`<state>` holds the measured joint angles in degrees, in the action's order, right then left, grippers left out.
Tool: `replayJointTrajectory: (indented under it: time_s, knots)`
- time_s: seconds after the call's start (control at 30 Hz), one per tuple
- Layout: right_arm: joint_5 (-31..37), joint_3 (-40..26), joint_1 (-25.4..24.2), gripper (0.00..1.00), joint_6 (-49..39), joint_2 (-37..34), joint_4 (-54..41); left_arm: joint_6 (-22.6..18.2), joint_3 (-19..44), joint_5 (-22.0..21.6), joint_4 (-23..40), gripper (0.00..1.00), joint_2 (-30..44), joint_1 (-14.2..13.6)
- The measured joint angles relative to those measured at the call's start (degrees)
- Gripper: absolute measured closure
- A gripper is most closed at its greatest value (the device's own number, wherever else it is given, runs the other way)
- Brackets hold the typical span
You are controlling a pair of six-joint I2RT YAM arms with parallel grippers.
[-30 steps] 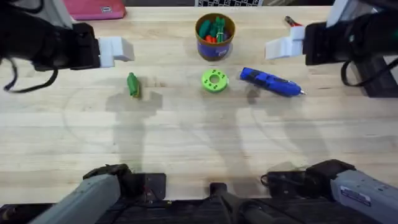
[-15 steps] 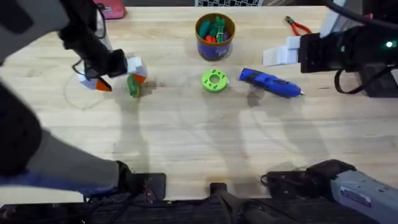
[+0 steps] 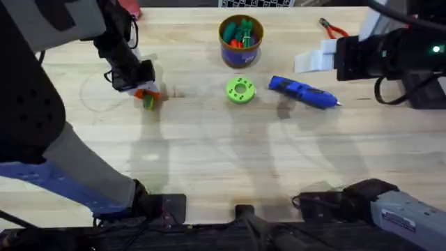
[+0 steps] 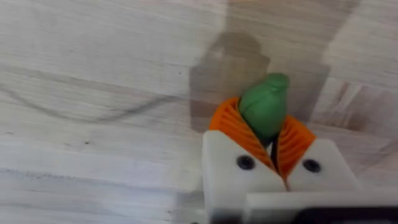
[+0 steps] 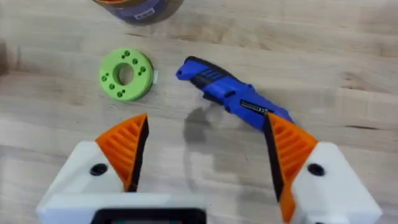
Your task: Pick up the gripper from the table and insert it into the empty holder that is missing its gripper. Then pick up a screw, insert it into the mounting hole, and use the screwdriver to tighten it. Finally, clean up the table by picking up the vegetable and placing it into the bucket.
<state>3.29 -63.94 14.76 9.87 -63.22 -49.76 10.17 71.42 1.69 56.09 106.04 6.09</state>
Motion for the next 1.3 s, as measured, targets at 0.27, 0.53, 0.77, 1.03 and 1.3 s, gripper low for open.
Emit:
replayJointTrajectory:
  time_s: [0.27,0.53,0.77,1.03,1.3]
  knots:
    - [0.0,0.0,0.0,0.008,0.0,0.0,0.1,1.1,5.4,2.6,4.0,0.968,1.0,-0.3]
    - [0.0,0.0,0.0,0.007,0.0,0.0,0.1,1.4,25.4,6.6,5.4,0.969,1.1,-5.8]
    - [0.0,0.0,0.0,0.009,0.0,0.0,0.1,2.1,30.9,8.3,-3.5,0.969,1.1,-16.6]
    - [0.0,0.0,0.0,0.009,0.0,0.0,0.2,3.7,30.9,9.3,-13.4,0.969,2.2,-25.3]
    - [0.0,0.0,0.0,0.009,0.0,0.0,0.2,3.9,30.9,9.7,-17.4,0.969,9.7,-28.4]
